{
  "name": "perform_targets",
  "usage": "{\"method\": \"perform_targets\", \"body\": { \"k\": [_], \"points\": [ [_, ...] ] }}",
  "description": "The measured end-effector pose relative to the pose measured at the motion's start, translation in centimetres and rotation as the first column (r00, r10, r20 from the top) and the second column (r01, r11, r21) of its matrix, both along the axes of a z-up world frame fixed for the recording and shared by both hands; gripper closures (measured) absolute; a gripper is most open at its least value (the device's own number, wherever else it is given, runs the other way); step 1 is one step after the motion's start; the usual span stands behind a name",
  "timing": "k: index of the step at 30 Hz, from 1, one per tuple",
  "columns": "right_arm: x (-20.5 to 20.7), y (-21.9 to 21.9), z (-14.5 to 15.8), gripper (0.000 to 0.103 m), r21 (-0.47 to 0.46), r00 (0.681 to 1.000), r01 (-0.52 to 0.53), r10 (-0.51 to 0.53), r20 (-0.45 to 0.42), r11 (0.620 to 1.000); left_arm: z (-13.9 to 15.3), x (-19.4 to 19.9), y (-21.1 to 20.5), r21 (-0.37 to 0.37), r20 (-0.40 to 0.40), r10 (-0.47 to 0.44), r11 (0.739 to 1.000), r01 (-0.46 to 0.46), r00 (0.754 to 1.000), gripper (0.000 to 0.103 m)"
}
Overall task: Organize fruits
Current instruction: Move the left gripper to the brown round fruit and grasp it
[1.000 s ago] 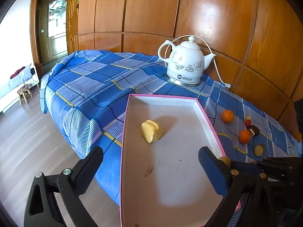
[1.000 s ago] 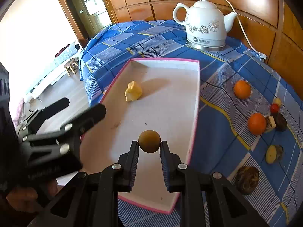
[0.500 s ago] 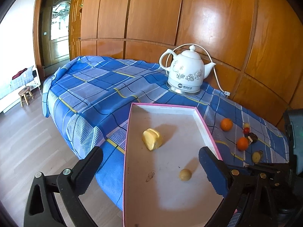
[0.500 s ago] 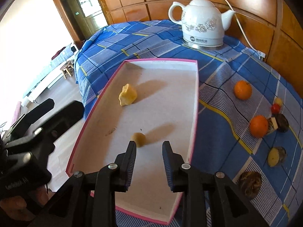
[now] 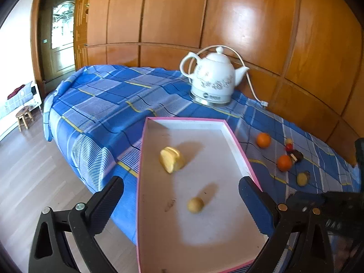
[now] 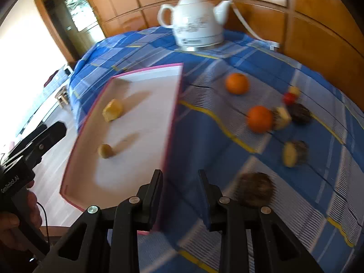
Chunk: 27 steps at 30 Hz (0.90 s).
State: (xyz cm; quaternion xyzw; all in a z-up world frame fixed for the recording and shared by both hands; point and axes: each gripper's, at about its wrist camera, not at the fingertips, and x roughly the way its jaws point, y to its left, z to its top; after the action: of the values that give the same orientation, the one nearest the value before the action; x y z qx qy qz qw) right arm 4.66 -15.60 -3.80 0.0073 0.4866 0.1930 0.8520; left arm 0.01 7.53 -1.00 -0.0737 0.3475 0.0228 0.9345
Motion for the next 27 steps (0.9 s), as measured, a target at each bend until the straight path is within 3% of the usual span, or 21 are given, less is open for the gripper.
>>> {"method": "perform_targets", "body": {
  "k": [12,19,27],
  "points": [
    [0.3,-12.9,1.4,0.07,-0.032,0.963,0.269,-0.269,0.004,0.963,-0.5,0.7,-5.2,0.044,-0.031,-0.223,0.974,0.224,0.974,0.0],
    [0.4,-18.4,1.7,0.069,-0.061,0.938,0.346,-0.345,0.016,0.936,0.2,1.1,-9.1,0.025,-0.023,-0.372,0.928,0.373,0.928,0.0],
    [0.5,-23.0,-0.7,0.069,-0.03,0.898,0.438,-0.439,-0.029,0.898,-0.4,2.1,-13.7,0.033,-0.1,-0.478,0.875,0.483,0.873,0.0]
  ]
}}
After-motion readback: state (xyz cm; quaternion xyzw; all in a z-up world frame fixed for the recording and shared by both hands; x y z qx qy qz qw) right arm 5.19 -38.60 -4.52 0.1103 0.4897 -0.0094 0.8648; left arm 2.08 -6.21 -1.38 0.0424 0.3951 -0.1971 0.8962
